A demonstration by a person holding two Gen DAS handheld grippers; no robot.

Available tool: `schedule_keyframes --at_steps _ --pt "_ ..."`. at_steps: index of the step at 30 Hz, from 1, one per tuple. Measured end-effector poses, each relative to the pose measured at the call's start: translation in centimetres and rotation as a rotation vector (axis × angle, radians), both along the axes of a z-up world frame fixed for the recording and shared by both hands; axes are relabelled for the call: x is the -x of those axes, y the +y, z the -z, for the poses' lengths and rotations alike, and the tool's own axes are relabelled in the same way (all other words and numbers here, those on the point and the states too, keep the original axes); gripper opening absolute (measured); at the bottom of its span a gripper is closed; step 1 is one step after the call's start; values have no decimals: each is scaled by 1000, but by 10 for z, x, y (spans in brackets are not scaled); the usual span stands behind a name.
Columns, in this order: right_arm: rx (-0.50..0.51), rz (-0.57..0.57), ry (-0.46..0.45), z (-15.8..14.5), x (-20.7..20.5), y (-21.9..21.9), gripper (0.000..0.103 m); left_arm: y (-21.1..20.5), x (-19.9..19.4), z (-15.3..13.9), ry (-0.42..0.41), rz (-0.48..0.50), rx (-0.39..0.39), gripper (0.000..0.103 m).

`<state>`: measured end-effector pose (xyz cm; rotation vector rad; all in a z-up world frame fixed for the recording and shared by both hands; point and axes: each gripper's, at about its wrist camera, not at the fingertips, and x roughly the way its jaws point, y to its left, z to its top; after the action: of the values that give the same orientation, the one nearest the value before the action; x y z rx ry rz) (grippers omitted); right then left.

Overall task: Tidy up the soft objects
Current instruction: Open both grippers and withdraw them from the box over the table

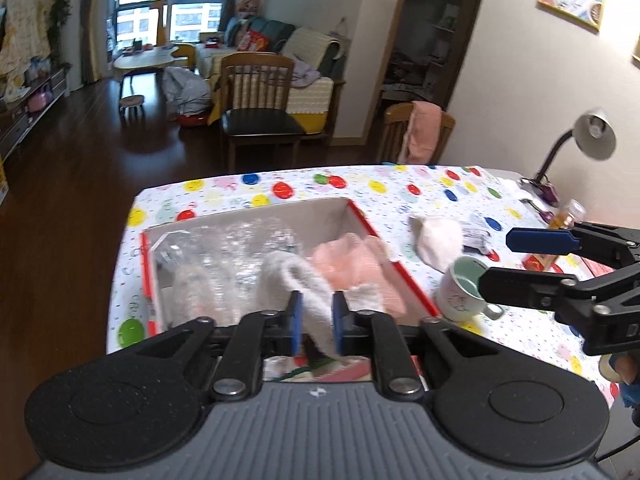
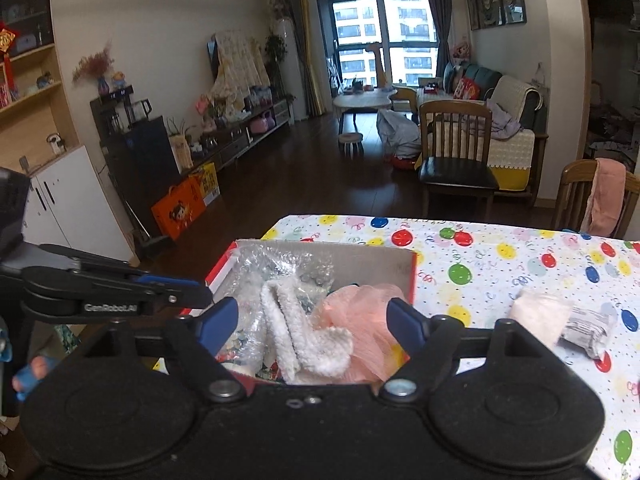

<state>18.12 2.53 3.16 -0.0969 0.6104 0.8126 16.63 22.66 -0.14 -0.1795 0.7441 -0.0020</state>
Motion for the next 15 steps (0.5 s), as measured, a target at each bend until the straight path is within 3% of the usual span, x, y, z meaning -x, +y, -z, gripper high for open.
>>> schedule_keyframes --at_steps 2,4,15 --pt "-13 0 1 -2 1 -13 82 -10 -3 -1 0 14 -2 70" --pt "-21 7 0 -3 2 -27 83 -20 -4 -2 -26 27 12 83" --pt "1 100 -3 -5 -32 -122 89 -91 -55 -5 -18 92 23 87"
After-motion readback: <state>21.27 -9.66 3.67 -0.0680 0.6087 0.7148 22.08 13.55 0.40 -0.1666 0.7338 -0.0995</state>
